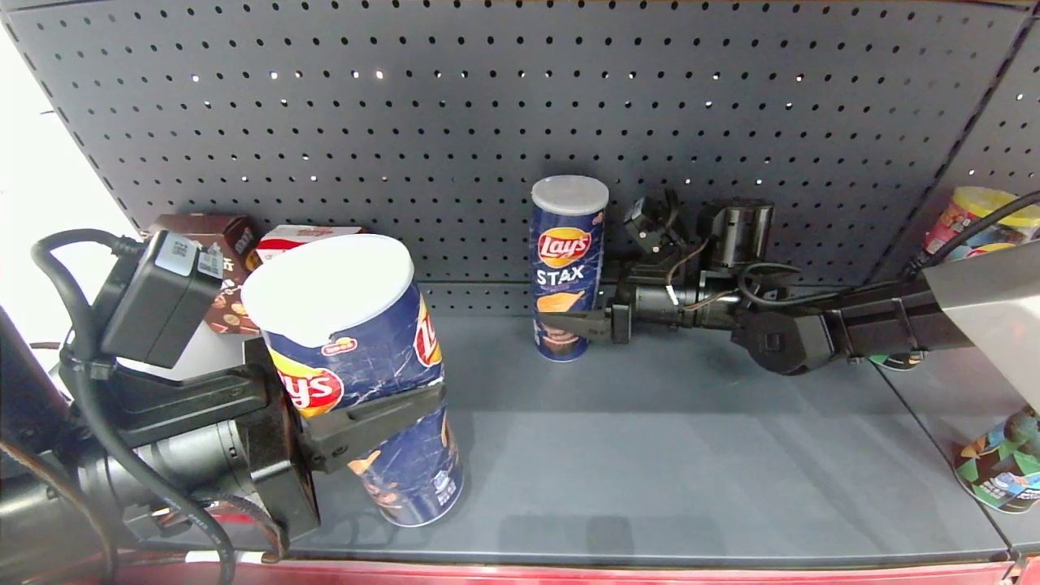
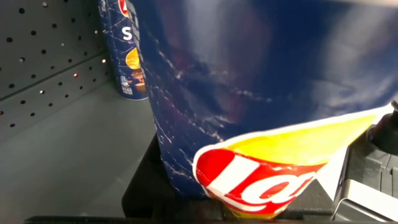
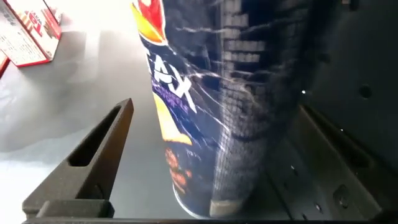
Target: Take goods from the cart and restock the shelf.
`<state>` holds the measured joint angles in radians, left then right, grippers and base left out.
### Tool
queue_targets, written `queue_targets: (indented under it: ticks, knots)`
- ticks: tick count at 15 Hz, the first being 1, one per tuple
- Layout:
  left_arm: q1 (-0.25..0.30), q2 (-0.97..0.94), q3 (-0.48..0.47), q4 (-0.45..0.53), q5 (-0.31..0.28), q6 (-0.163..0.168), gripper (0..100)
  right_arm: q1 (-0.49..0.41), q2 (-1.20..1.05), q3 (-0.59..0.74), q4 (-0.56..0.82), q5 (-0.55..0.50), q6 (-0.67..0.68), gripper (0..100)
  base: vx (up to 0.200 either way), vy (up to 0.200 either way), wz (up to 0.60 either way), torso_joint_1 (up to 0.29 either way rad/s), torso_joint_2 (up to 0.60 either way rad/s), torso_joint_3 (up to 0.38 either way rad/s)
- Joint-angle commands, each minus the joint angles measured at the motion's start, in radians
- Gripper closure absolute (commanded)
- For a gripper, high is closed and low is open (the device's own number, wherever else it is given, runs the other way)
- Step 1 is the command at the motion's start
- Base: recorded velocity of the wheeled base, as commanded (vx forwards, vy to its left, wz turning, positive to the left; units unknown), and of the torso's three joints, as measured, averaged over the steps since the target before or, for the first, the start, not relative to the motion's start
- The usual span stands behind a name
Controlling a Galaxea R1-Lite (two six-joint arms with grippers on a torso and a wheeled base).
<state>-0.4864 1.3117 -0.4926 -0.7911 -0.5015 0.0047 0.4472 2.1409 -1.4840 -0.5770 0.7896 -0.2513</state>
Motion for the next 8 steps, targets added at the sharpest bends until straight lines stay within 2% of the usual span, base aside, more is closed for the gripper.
queue_targets:
  ticks: [1,3,4,8]
  knots:
    - [0.000,-0.002,0.002,0.000,0.000,0.001,100,0.011,0.048,-0.045,-0.001,-0.038,0.000,0,0.000,0.000,0.00,0.000,0.00,0.000]
    - [0.000,-0.002,0.002,0.000,0.000,0.000,100,0.022,0.071,-0.065,-0.009,-0.058,-0.002,0,0.000,0.000,0.00,0.000,0.00,0.000]
    - [0.000,-0.002,0.003,0.000,0.000,0.000,100,0.022,0.073,-0.067,-0.015,-0.058,0.000,100,0.000,0.000,0.00,0.000,0.00,0.000]
    - [0.000,0.000,0.005,0.000,0.000,0.001,100,0.031,0.065,-0.055,-0.017,-0.105,0.003,100,0.000,0.000,0.00,0.000,0.00,0.000]
